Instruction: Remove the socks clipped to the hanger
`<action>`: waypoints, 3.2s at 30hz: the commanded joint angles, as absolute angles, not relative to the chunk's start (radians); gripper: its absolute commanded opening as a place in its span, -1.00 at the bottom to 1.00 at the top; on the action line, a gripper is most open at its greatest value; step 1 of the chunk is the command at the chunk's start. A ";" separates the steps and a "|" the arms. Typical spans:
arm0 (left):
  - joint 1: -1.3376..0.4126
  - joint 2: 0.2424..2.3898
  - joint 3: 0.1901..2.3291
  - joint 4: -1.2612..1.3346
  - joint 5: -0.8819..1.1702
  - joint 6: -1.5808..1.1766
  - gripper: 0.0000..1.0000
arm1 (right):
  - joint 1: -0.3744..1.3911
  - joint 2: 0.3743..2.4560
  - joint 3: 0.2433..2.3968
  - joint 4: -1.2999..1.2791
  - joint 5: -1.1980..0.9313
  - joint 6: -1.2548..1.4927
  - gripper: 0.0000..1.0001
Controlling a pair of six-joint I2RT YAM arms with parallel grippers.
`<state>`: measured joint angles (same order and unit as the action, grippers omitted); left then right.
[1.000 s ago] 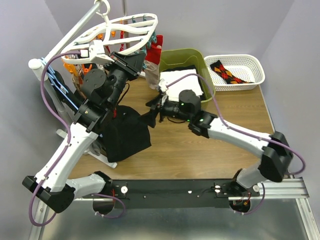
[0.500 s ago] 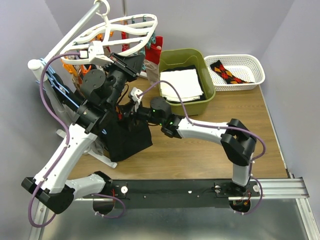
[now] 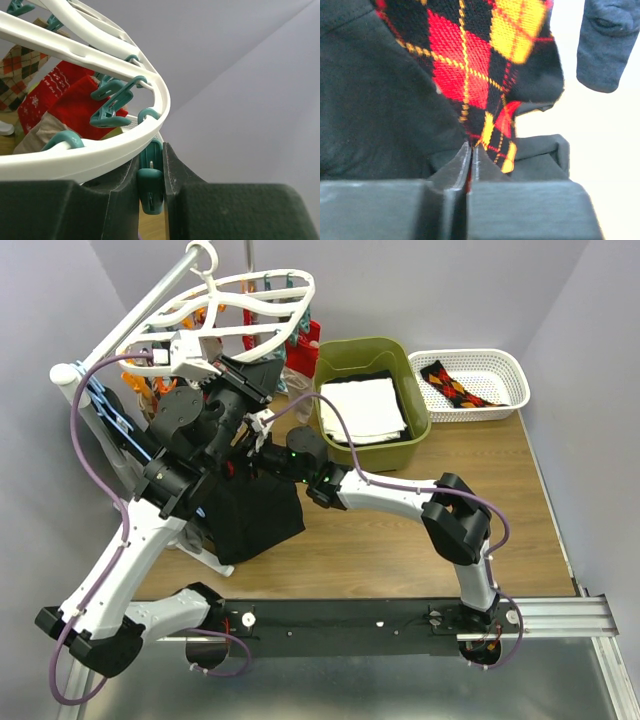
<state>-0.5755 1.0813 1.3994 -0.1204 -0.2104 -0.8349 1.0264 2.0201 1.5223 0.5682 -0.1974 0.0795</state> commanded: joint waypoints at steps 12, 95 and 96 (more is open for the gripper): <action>-0.600 0.913 1.322 -0.302 -0.081 -0.608 0.28 | 1.040 1.888 1.397 0.450 -0.173 0.109 -0.99; -0.304 0.920 1.371 -0.485 -0.561 -0.611 -0.62 | 1.038 1.381 1.447 -0.155 -0.061 0.037 -0.99; -0.304 0.913 1.371 -0.485 -0.563 -0.601 -0.66 | 1.037 1.376 1.440 -0.155 -0.057 0.037 -0.99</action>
<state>-0.3130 0.9463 1.3758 -0.5194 -0.5629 -0.6415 1.0290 1.4124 1.4548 -0.1371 -0.0685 0.0437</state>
